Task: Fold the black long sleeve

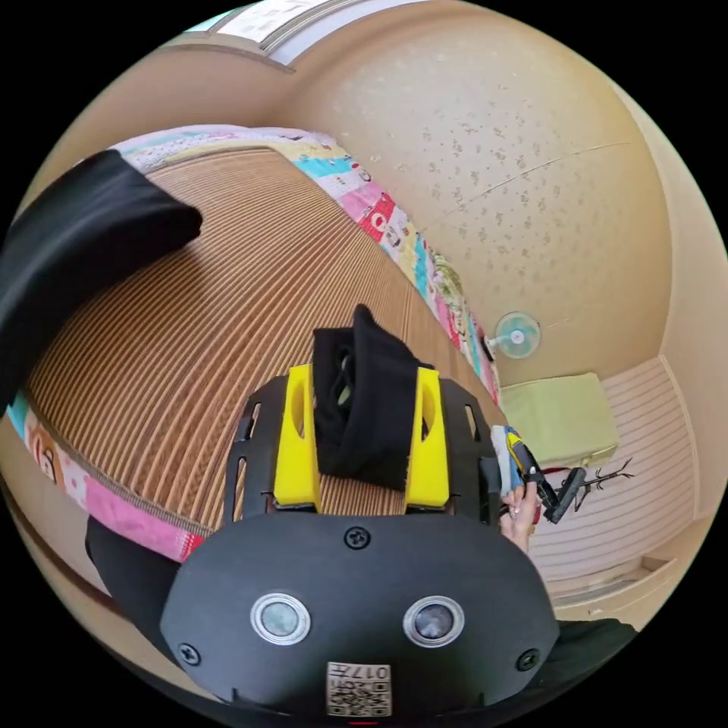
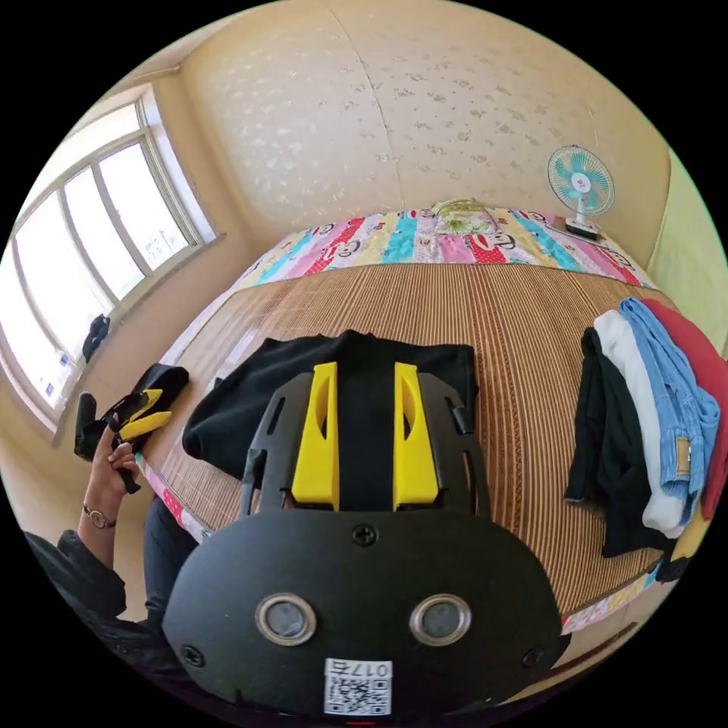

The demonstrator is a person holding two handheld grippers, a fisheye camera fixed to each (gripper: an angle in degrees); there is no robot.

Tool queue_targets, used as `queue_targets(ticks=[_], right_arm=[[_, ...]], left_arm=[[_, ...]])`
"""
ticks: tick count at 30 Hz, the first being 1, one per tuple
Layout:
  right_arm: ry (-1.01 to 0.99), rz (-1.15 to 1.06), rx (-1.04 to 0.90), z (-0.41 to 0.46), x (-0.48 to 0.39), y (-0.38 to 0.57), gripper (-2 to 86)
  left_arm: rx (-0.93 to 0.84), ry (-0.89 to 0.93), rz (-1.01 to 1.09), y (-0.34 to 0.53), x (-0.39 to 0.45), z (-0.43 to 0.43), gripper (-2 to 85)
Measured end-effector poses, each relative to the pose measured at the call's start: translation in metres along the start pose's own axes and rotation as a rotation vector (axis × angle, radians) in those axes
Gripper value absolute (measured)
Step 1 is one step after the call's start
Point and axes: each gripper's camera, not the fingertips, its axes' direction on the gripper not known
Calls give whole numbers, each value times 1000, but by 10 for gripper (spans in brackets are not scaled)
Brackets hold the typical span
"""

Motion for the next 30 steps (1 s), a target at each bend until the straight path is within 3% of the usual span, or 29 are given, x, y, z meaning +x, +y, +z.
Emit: queue_targets(ticks=[4, 6, 9, 13, 16, 18, 21, 25, 27, 30], right_arm=[[112, 15, -250, 89, 8, 65, 97], [111, 1, -180, 91, 13, 82, 87], [94, 38, -226, 87, 26, 76, 67], [56, -2, -250, 90, 45, 74, 47], [4, 19, -259, 73, 66, 74, 41], [-51, 106, -216, 50, 93, 81, 41], [-105, 355, -41, -7, 162, 113, 59], [-242, 582, 155, -64, 257, 151, 117], [-362, 589, 142, -60, 285, 144, 156], [-433, 510, 17, -24, 301, 108, 199]], left_arm=[[-119, 114, -175, 39, -37, 46, 202], [-140, 202, -242, 36, -42, 69, 156], [-92, 199, -244, 9, -13, 72, 88], [-39, 241, 157, -14, 112, 73, 77], [-155, 317, 493, 14, 217, 101, 81], [-307, 326, 765, 62, 272, 127, 97], [-388, 362, 896, 106, 282, 137, 118], [-226, 420, 660, 95, 226, 119, 113], [-208, 306, 332, 74, 166, 126, 135], [-273, 248, 150, 65, 117, 161, 180]])
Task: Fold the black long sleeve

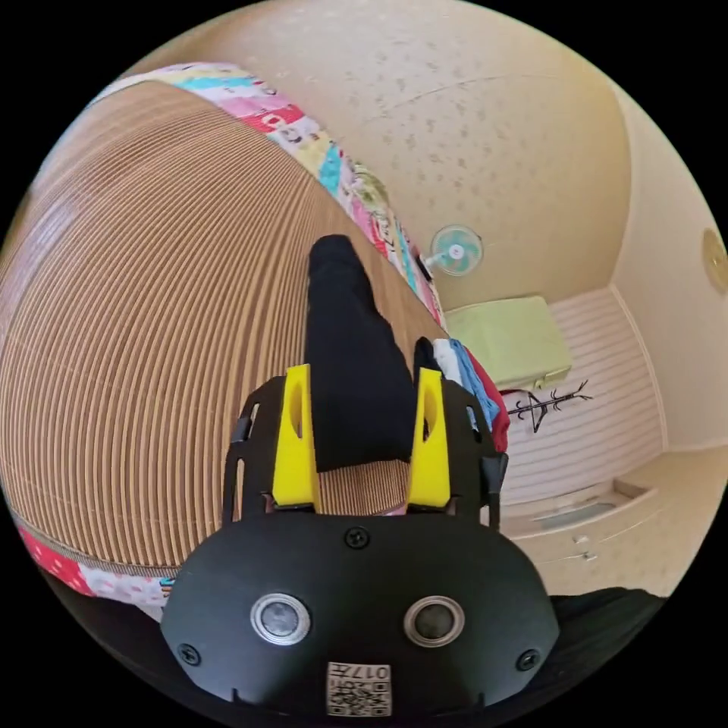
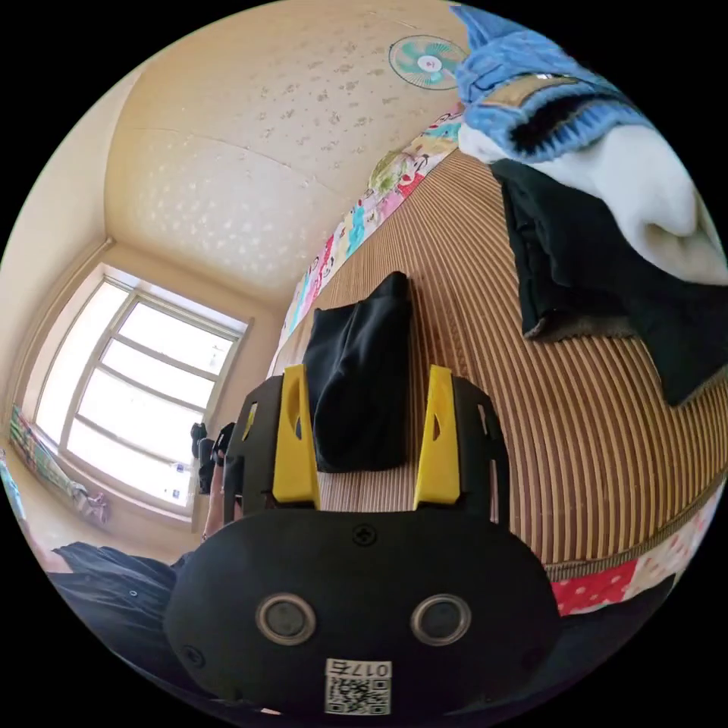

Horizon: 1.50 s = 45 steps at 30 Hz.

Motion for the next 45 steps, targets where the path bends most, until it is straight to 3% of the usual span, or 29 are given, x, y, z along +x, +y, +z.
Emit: queue_targets(ticks=[1, 3, 4, 5, 7, 12, 17, 21, 25, 28, 30, 34, 37, 40, 42, 45], right_arm=[[15, -22, -101, 27, 1, -14, 205], [-32, -37, -334, 83, 1, -24, 200], [-57, -14, -461, 118, -3, -21, 191], [-14, -3, -449, 127, -14, -13, 178], [-63, 5, -521, 142, -33, 2, 160], [-328, -133, -503, 162, -135, 47, 132], [-465, -401, -411, 212, -315, 66, 127], [-531, -453, -404, 274, -420, 98, 133], [-457, -376, -499, 370, -488, 163, 142], [-304, -572, -586, 399, -491, 238, 130], [-254, -633, -663, 396, -459, 280, 127], [-2, -714, -728, 340, -346, 313, 149], [224, -738, -512, 255, -291, 274, 167], [474, -688, -267, 197, -260, 212, 196], [582, -611, -201, 183, -243, 175, 220], [675, -485, -168, 179, -218, 131, 246]], left_arm=[[-44, 5, -15, -2, -7, 10, 184], [-318, 119, -55, -4, -28, 65, 170], [-369, 151, -68, -1, -30, 75, 159], [-366, 180, -125, 8, -37, 77, 132], [-255, 208, -163, 21, -38, 51, 97], [-16, 71, 12, 32, -5, -96, 84], [209, -6, 181, 17, 18, -237, 83], [371, -128, 220, 10, 9, -349, 91], [460, -248, 27, 19, -42, -414, 120], [494, -491, -254, 57, -102, -431, 160], [613, -599, -408, 123, -130, -409, 165], [685, -729, -383, 191, -119, -317, 163], [570, -701, -163, 181, -71, -219, 165], [329, -568, 62, 131, -20, -110, 168], [176, -466, 239, 91, 16, -27, 168], [141, -614, 309, 53, 48, 54, 195]])
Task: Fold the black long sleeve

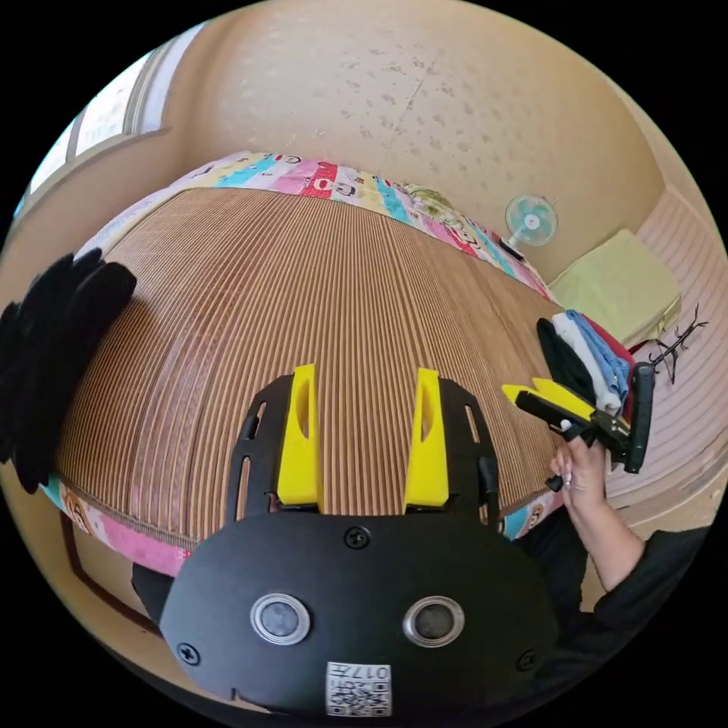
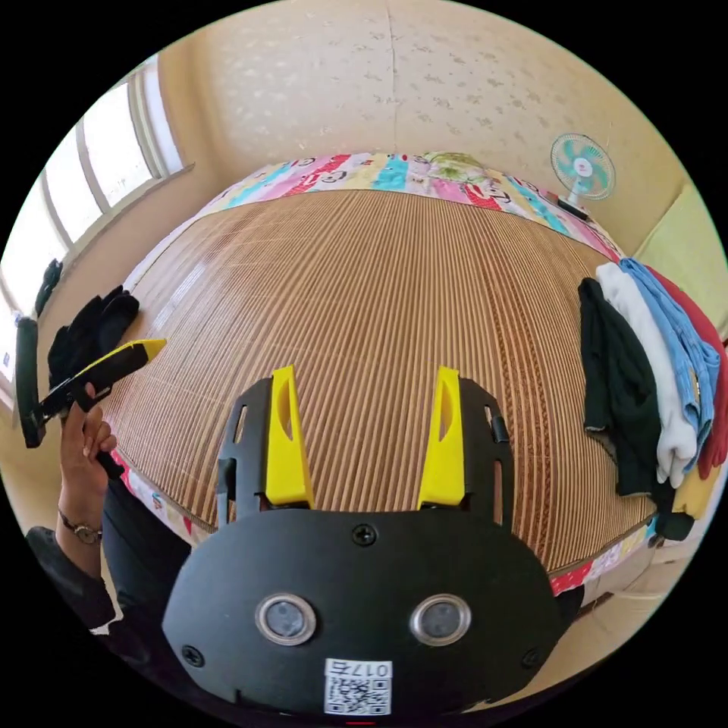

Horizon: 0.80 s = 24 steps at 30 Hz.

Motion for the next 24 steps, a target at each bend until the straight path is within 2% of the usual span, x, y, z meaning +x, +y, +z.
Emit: queue_targets(ticks=[4, 6, 8, 10, 24], right_arm=[[67, 96, -92, 26, 14, -13, 276], [116, 95, -146, 45, 10, -7, 278], [107, 94, -54, 39, 3, 5, 276], [104, 96, -71, 39, -1, 3, 276], [94, 95, -76, 30, -30, -4, 274]], left_arm=[[-40, -62, -47, -24, 33, 48, 232], [-122, -111, -81, -20, 39, 80, 242], [-82, -212, -27, -10, 55, 83, 234], [-111, -270, 19, -6, 67, 88, 241], [-121, -248, 32, 9, 34, 71, 247]])
